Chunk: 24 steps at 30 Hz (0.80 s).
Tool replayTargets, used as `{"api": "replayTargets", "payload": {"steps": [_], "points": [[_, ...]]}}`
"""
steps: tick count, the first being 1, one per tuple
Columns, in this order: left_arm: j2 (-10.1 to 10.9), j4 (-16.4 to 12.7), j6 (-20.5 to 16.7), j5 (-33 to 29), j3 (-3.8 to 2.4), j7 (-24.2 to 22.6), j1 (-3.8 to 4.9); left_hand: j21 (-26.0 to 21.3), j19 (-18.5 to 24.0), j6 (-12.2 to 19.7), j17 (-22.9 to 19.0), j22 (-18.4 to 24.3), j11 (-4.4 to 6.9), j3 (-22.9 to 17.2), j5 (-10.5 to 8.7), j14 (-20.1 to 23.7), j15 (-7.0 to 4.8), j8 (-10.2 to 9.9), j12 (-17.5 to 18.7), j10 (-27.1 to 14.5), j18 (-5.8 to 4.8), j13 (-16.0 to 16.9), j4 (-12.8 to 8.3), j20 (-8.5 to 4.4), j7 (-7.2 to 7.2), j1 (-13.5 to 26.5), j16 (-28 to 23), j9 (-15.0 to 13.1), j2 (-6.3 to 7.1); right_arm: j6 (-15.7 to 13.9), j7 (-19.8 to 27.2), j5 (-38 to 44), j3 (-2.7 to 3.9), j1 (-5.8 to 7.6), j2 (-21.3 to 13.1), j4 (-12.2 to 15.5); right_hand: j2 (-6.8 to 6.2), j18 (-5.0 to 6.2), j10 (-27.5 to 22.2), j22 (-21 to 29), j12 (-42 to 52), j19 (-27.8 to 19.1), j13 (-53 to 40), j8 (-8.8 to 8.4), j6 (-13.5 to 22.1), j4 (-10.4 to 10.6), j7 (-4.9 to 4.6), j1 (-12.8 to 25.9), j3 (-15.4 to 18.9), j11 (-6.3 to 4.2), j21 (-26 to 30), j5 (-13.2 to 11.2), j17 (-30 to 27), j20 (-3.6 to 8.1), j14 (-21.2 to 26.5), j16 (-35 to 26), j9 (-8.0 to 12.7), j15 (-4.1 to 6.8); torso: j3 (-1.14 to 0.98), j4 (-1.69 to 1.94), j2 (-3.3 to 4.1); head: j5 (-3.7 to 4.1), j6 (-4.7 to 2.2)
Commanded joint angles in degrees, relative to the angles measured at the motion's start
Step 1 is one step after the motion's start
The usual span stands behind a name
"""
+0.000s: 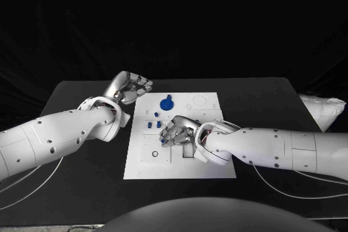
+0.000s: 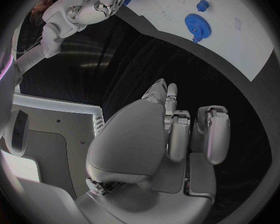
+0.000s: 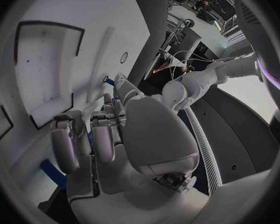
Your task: Assemble the parts on the task board
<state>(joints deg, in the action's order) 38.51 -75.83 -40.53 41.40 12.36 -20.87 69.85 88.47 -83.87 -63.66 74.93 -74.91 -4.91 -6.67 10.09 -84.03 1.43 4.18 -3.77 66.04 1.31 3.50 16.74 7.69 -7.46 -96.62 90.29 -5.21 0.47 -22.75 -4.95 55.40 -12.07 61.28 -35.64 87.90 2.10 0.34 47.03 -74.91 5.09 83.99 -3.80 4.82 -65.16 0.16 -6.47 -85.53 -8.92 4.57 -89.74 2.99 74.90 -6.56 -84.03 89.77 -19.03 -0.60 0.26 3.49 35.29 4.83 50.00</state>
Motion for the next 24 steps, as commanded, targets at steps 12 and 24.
{"api": "replayTargets", "payload": {"steps": [12, 24], "points": [[-0.1, 0.0, 0.7, 0.2, -0.05, -0.4, 0.04, 0.2, -5.1, -0.4, 15.1, -14.6, 0.12, -0.2, -0.18, -6.0, -0.28, 0.0, 0.2, 0.4, -0.96, 0.0, 0.0, -0.45, 0.04, -0.3, -0.3, -0.1, -0.19, 0.8, -0.9, 0.9, -0.18, -0.23, -0.2, -0.1, 0.19, -0.34, -2.2, -15.1, 0.8, 6.0, 0.0, -0.96, 1.4, -0.9, 0.51, -0.9, 0.1, -0.35, -0.3, 0.2, 15.1, 0.36, -6.0, 0.2, 0.1, 0.74, 0.0, 0.0, 0.02, 0.0, 0.0], [-0.1, 0.0, 0.7, 0.2, -0.05, -0.4, 0.04, 0.2, -5.1, -0.4, 15.1, -14.6, 0.12, -0.2, -0.18, -6.0, -0.28, 0.0, 0.2, 0.4, -0.96, 0.0, 0.0, -0.45, 0.04, -0.3, -0.3, -0.1, -0.19, 1.9, -1.6, 1.0, -0.18, -0.23, -0.2, -0.2, 0.17, -0.34, -4.7, -15.1, 1.9, 6.0, 0.0, -1.34, 4.9, -1.3, 0.82, -1.1, 0.5, -0.9, -0.3, 0.1, 15.1, 0.78, -6.0, 0.2, 1.2, 1.17, 0.02, 0.01, -0.01, 0.13, 0.0]]}}
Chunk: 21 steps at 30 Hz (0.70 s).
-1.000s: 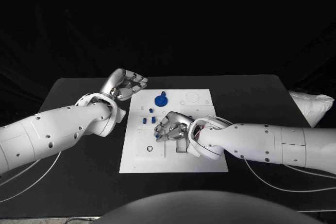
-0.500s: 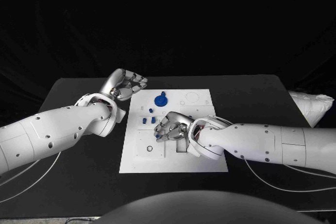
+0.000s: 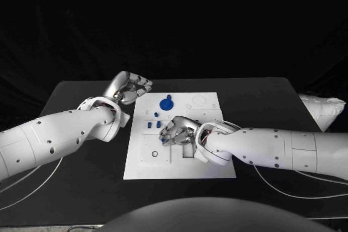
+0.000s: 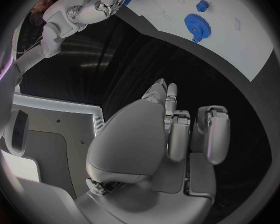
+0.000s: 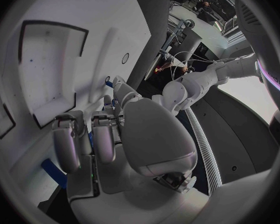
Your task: Assemble the parts on the task board
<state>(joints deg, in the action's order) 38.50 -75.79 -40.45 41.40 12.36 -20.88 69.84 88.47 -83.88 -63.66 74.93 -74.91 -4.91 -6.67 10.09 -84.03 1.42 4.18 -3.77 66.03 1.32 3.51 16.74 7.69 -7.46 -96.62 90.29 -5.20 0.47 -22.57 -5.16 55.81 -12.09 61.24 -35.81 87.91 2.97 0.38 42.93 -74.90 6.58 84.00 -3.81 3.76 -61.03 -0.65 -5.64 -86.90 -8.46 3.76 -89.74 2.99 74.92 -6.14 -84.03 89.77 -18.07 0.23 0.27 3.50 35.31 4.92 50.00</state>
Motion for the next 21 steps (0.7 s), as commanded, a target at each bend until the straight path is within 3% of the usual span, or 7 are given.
{"api": "replayTargets", "payload": {"steps": [1, 8, 12, 21], "points": [[-0.1, 0.0, 0.6, 0.3, -0.05, -0.4, 0.05, 0.2, -5.1, -0.4, 15.1, -14.6, 0.12, -0.2, -0.18, -6.0, -0.27, 0.0, 0.2, 0.4, -0.96, 0.0, 0.0, -0.45, 0.04, -0.3, -0.3, -0.1, -0.19, 1.9, -1.5, 0.6, -0.15, -0.19, -0.1, -0.2, -0.73, -0.38, -0.8, -15.1, 0.6, 6.0, 0.0, -0.27, 1.1, -0.5, 0.03, 0.2, 0.1, -0.15, -0.3, 0.1, 15.1, 0.4, -6.0, 0.2, 0.4, 0.38, 0.01, 0.01, -0.03, 0.05, 0.0], [-0.1, -0.1, 0.7, 0.3, -0.05, -0.3, 0.05, 0.2, -5.1, -0.4, 15.1, -14.6, 0.12, -0.2, -0.18, -6.0, -0.27, 0.0, 0.2, 0.4, -0.96, 0.0, 0.0, -0.45, 0.04, -0.3, -0.3, -0.1, -0.19, 2.7, -1.8, 0.5, -0.15, -0.19, -0.1, -0.1, -1.31, -0.38, -4.0, -15.1, 1.4, 6.0, 0.0, -0.21, 5.4, -0.8, 0.39, 0.0, 0.7, -0.52, -0.3, 0.1, 15.1, 0.74, -6.0, 0.2, 1.7, 0.71, 0.0, 0.0, -0.01, -0.03, 0.0], [0.0, -0.1, 0.7, 0.3, -0.05, -0.3, 0.05, 0.2, -5.1, -0.4, 15.1, -14.6, 0.12, -0.2, -0.18, -6.0, -0.27, 0.0, 0.2, 0.4, -0.96, 0.0, 0.0, -0.45, 0.04, -0.3, -0.3, -0.1, -0.19, 3.4, -1.7, 0.3, -0.15, -0.19, -0.2, 0.0, -2.04, -0.38, -6.0, -15.1, 2.2, 6.0, -0.1, -0.17, 9.6, -0.7, 0.59, 0.5, 1.5, -0.59, -0.3, 0.1, 15.1, 0.85, -6.0, 0.2, 2.7, 0.79, 0.01, 0.04, 0.0, -0.11, 0.0], [0.1, -0.1, 0.7, 0.3, -0.05, -0.2, 0.05, 0.2, -5.1, -0.4, 15.1, -14.6, 0.12, -0.2, -0.18, -6.0, -0.27, 0.0, 0.2, 0.4, -0.96, 0.0, 0.0, -0.45, 0.04, -0.3, -0.3, -0.1, -0.19, 3.2, -0.3, -1.6, -0.15, -0.19, -0.8, 1.0, -3.16, -0.38, -8.4, -15.1, 3.9, 6.0, -0.2, 0.0, 14.2, 0.2, 0.12, 2.1, 3.2, -0.16, -0.3, 0.0, 15.1, 0.79, -6.0, 0.2, 3.6, 0.61, 0.0, -0.01, -0.01, -0.26, 0.0]]}}
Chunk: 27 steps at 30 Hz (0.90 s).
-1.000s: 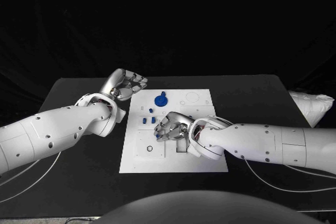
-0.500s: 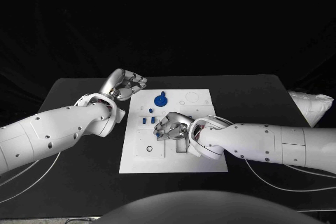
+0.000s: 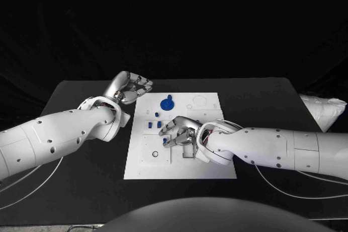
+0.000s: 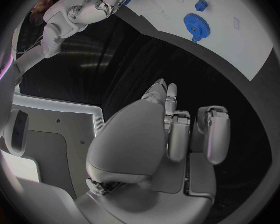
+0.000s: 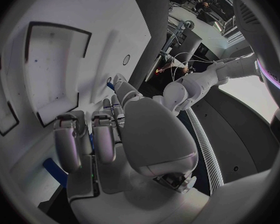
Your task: Assemble the parts on the task board
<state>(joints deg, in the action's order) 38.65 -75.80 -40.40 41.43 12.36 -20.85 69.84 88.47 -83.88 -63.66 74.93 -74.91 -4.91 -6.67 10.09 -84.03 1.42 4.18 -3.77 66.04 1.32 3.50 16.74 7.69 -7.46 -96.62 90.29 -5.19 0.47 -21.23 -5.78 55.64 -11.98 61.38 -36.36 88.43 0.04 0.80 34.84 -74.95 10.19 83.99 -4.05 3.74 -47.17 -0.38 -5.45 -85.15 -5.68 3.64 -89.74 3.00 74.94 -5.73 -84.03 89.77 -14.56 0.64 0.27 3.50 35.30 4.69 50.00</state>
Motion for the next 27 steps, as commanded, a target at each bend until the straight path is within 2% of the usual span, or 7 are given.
{"api": "replayTargets", "payload": {"steps": [1, 11, 13, 18, 21, 25, 27], "points": [[0.0, -0.1, 0.6, 0.3, -0.05, -0.3, 0.05, 0.2, -5.1, -0.4, 15.1, -14.6, 0.12, -0.2, -0.18, -6.0, -0.28, 0.0, 0.2, 0.4, -0.97, 0.0, 0.0, -0.45, 0.04, -0.3, -0.3, -0.1, -0.19, 1.8, 0.4, -1.6, -0.26, -0.33, -0.3, 0.7, -0.26, -0.8, -0.4, -15.1, 0.4, 6.0, 0.0, 0.1, 0.4, 0.0, -0.12, 0.4, 0.5, -0.02, -0.3, 0.0, 15.1, 0.38, -6.0, 0.2, 0.0, 0.18, 0.0, -0.02, -0.02, -0.02, 0.0], [-0.1, 0.1, 0.6, 0.4, -0.04, -0.3, 0.05, 0.2, -5.1, -0.4, 15.1, -14.6, 0.12, -0.2, -0.18, -6.0, -0.28, 0.0, 0.2, 0.4, -0.97, 0.0, 0.0, -0.45, 0.04, -0.3, -0.3, -0.1, -0.19, -0.7, 4.0, -4.5, -0.23, 0.04, -1.8, 2.8, -0.73, -0.8, -0.3, -15.1, 2.4, 6.0, -0.3, 0.66, 1.0, 1.0, -1.04, 1.2, 1.3, 0.78, -0.3, 0.0, 15.1, 0.0, -6.0, 0.2, 0.1, -0.34, -0.02, 0.03, -0.04, -0.2, 0.0], [-0.1, 0.1, 0.6, 0.4, -0.04, -0.3, 0.04, 0.2, -5.1, -0.4, 15.1, -14.6, 0.12, -0.2, -0.18, -6.0, -0.28, 0.0, 0.2, 0.4, -0.97, 0.0, 0.0, -0.45, 0.04, -0.3, -0.3, -0.1, -0.19, -2.2, 7.1, -7.7, -0.21, 0.77, -2.7, 3.9, -0.69, -0.8, 1.2, -15.1, 4.1, 6.0, -0.6, 0.91, 1.4, 1.7, -1.16, 1.6, 1.6, 1.2, -0.3, 0.0, 15.1, -0.29, -6.0, 0.2, 0.1, -0.66, -0.02, 0.04, -0.04, -0.29, 0.0], [-0.1, 0.3, 0.6, 0.4, -0.04, -0.4, 0.02, 0.2, -5.1, -0.4, 15.1, -14.6, 0.12, -0.2, -0.18, -6.0, -0.28, 0.0, 0.2, 0.4, -0.97, 0.0, 0.0, -0.45, 0.04, -0.3, -0.3, -0.1, -0.19, -4.5, 11.2, -11.7, -0.18, 3.2, -4.8, 6.1, -0.03, -0.8, 4.9, -15.1, 7.2, 6.0, -1.0, 1.39, 1.9, 2.7, -0.34, 2.0, 2.1, 2.08, -0.3, -0.1, 15.1, -0.92, -6.0, 0.2, 0.2, -1.38, 0.0, 0.02, -0.09, -0.2, 0.0], [-0.2, 0.4, 0.6, 0.4, -0.03, -0.4, 0.0, 0.2, -5.1, -0.4, 15.1, -14.6, 0.12, -0.2, -0.18, -6.0, -0.28, 0.0, 0.2, 0.4, -0.97, 0.0, 0.0, -0.45, 0.04, -0.3, -0.3, -0.1, -0.19, -5.0, 11.8, -12.1, -0.17, 4.53, -5.7, 6.9, 0.0, -0.8, 4.9, -15.1, 7.4, 6.0, -0.9, 1.31, 2.4, 2.8, -0.53, 2.1, 2.3, 1.95, -0.3, -0.1, 15.1, -1.0, -6.0, 0.2, 0.3, -1.4, 0.07, -0.01, -0.11, -0.05, 0.0], [-0.4, 0.6, 0.6, 0.4, -0.03, -0.5, -0.02, 0.2, -5.1, -0.4, 15.1, -14.6, 0.12, -0.2, -0.18, -6.0, -0.28, 0.0, 0.2, 0.4, -0.97, 0.0, 0.0, -0.45, 0.04, -0.3, -0.3, -0.1, -0.19, -5.3, 12.1, -12.5, -0.18, 5.27, -6.2, 7.3, 0.03, -0.8, 4.1, -15.1, 7.4, 6.0, -0.5, 1.27, 3.0, 3.1, -1.51, 2.2, 2.6, 1.6, -0.3, -0.1, 15.1, -0.98, -6.0, 0.2, 0.5, -1.21, 0.11, 0.01, -0.13, 0.02, 0.0], [-0.4, 0.6, 0.6, 0.4, -0.03, -0.5, -0.04, 0.2, -5.1, -0.4, 15.1, -14.6, 0.12, -0.2, -0.18, -6.0, -0.28, 0.0, 0.2, 0.4, -0.97, 0.0, 0.0, -0.45, 0.04, -0.3, -0.3, -0.1, -0.19, -5.4, 12.5, -12.9, -0.18, 5.51, -6.4, 7.4, 0.19, -0.8, 4.0, -15.1, 7.5, 6.0, -0.4, 1.27, 3.3, 3.4, -1.65, 2.4, 2.7, 1.67, -0.3, -0.1, 15.1, -0.97, -6.0, 0.2, 0.6, -1.19, 0.04, 0.0, -0.06, -0.1, 0.0]]}}
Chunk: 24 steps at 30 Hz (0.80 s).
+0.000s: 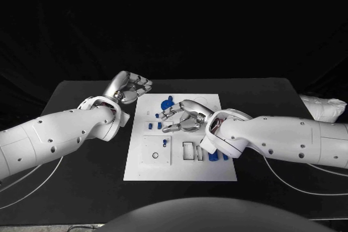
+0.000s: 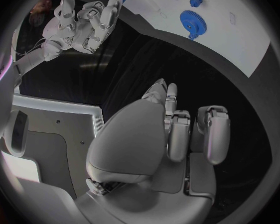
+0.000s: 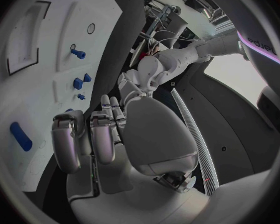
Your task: Assemble the parts on the task board
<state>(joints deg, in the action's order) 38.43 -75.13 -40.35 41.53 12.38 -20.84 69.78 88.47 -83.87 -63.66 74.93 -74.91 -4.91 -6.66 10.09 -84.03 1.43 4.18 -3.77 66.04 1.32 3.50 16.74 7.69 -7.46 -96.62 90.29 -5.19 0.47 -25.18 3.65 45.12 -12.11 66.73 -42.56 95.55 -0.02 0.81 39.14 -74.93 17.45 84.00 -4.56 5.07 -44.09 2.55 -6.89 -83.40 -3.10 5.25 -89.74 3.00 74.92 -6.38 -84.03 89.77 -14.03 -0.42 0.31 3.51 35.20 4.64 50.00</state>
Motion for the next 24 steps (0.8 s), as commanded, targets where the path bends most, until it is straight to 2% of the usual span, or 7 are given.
{"api": "replayTargets", "payload": {"steps": [1, 4, 8, 9, 16, 20, 24], "points": [[-0.2, 0.0, 0.6, 0.3, -0.04, -0.5, 0.02, 0.2, -5.1, -0.4, 15.1, -14.6, 0.12, -0.2, -0.18, -6.0, -0.28, 0.0, 0.2, 0.4, -0.97, 0.0, 0.0, -0.45, 0.04, -0.3, -0.3, -0.1, -0.19, -1.5, 3.3, -2.6, -0.06, 0.24, -0.3, 0.3, 0.69, -0.81, -0.1, -15.1, 0.5, 6.0, 0.1, 0.17, -0.1, 0.9, -0.29, 1.0, 0.1, 0.18, -0.3, -0.1, 15.1, -0.35, -6.0, 0.2, 0.1, -0.17, -0.06, -0.01, 0.1, -0.13, 0.0], [-0.2, 0.0, 0.6, 0.3, -0.04, -0.5, 0.01, 0.2, -5.1, -0.4, 15.1, -14.6, 0.12, -0.2, -0.18, -6.0, -0.28, 0.0, 0.2, 0.4, -0.97, 0.0, 0.0, -0.45, 0.04, -0.3, -0.3, -0.1, -0.19, -1.6, 4.0, -2.9, -0.06, 0.36, -0.5, 0.4, 2.46, -0.81, 2.5, -15.1, 2.2, 6.0, -0.1, 1.02, -1.8, 2.4, -0.93, 2.1, 0.1, 0.99, -0.3, 0.0, 15.1, -0.6, -6.0, 0.2, 0.1, -0.66, -0.07, 0.05, 0.12, -0.23, 0.0], [0.0, 0.0, 0.5, 0.3, -0.04, -0.5, 0.0, 0.2, -5.1, -0.4, 15.1, -14.6, 0.12, -0.2, -0.18, -6.0, -0.28, 0.0, 0.2, 0.4, -0.97, 0.0, 0.0, -0.45, 0.04, -0.3, -0.3, -0.1, -0.19, -1.4, 3.5, -1.0, -0.06, 0.43, -0.6, 0.5, 4.12, -0.81, 9.5, -15.1, 5.6, 6.0, -0.7, 1.41, -4.0, 3.9, -1.57, 2.7, -0.1, 2.3, -0.3, 0.0, 15.1, -2.15, -6.0, 0.2, 0.6, -3.07, -0.12, -0.02, 0.14, -0.35, 0.0], [0.0, 0.0, 0.5, 0.3, -0.04, -0.5, 0.0, 0.2, -5.1, -0.4, 15.1, -14.6, 0.12, -0.2, -0.18, -6.0, -0.28, 0.0, 0.2, 0.4, -0.97, 0.0, 0.0, -0.45, 0.04, -0.3, -0.3, -0.1, -0.19, -1.4, 3.2, 0.1, -0.06, 0.44, -0.6, 0.5, 4.32, -0.81, 10.6, -15.1, 6.0, 6.0, -0.6, 1.54, -4.7, 4.1, -1.82, 2.6, -0.2, 2.4, -0.3, 0.0, 15.1, -2.4, -6.0, 0.2, 0.7, -3.29, -0.11, -0.02, 0.18, -0.37, 0.0], [-0.2, 0.1, 0.4, 0.3, -0.04, -0.5, 0.0, 0.2, -5.1, -0.4, 15.1, -14.6, 0.12, -0.2, -0.18, -6.0, -0.28, 0.0, 0.2, 0.4, -0.97, 0.0, 0.0, -0.45, 0.04, -0.3, -0.3, -0.1, -0.19, -0.5, 0.0, 11.0, -0.06, 1.13, -0.3, 0.8, 4.08, -0.81, 15.3, -15.1, 6.1, 6.0, 0.3, 0.75, -6.8, 5.5, -2.05, 2.0, 0.0, 1.52, -0.3, -0.2, 15.1, -2.73, -6.0, 0.2, 2.1, -2.67, -0.02, 0.06, 0.15, -0.6, 0.0], [-0.2, 0.1, 0.4, 0.7, -0.04, -0.5, 0.0, 0.2, -5.1, -0.4, 15.1, -14.6, 0.12, -0.2, -0.18, -6.0, -0.28, 0.0, 0.2, 0.4, -0.97, 0.0, 0.0, -0.45, 0.04, -0.3, -0.3, -0.1, -0.19, 2.4, -2.7, 18.8, -0.05, 2.26, 0.3, 0.9, 3.24, -0.81, 12.9, -15.1, 4.2, 6.0, 1.0, 0.52, -7.8, 5.4, -2.04, 1.3, 0.3, 2.25, -0.3, -0.2, 15.1, -2.98, -6.0, 0.2, 2.6, -3.16, -0.03, 0.1, 0.17, -0.67, 0.0], [-0.1, 0.0, 0.4, 1.0, -0.04, -0.4, 0.0, 0.2, -5.1, -0.4, 15.1, -14.6, 0.11, -0.4, -0.21, -6.0, -0.27, -0.1, 0.2, 0.4, -0.97, 0.0, 0.0, -0.47, 0.02, -0.3, -0.3, -0.1, -0.14, 6.3, -5.5, 28.3, -0.04, 3.21, 1.1, 0.9, 2.58, -0.81, 11.8, -15.1, 2.6, 6.0, 1.1, -0.14, -7.8, 4.8, -1.28, 0.0, 0.2, 2.93, -0.3, -0.2, 15.1, -3.47, -6.0, 0.2, 3.3, -3.79, 0.0, 0.09, 0.12, -0.8, 0.0]]}}
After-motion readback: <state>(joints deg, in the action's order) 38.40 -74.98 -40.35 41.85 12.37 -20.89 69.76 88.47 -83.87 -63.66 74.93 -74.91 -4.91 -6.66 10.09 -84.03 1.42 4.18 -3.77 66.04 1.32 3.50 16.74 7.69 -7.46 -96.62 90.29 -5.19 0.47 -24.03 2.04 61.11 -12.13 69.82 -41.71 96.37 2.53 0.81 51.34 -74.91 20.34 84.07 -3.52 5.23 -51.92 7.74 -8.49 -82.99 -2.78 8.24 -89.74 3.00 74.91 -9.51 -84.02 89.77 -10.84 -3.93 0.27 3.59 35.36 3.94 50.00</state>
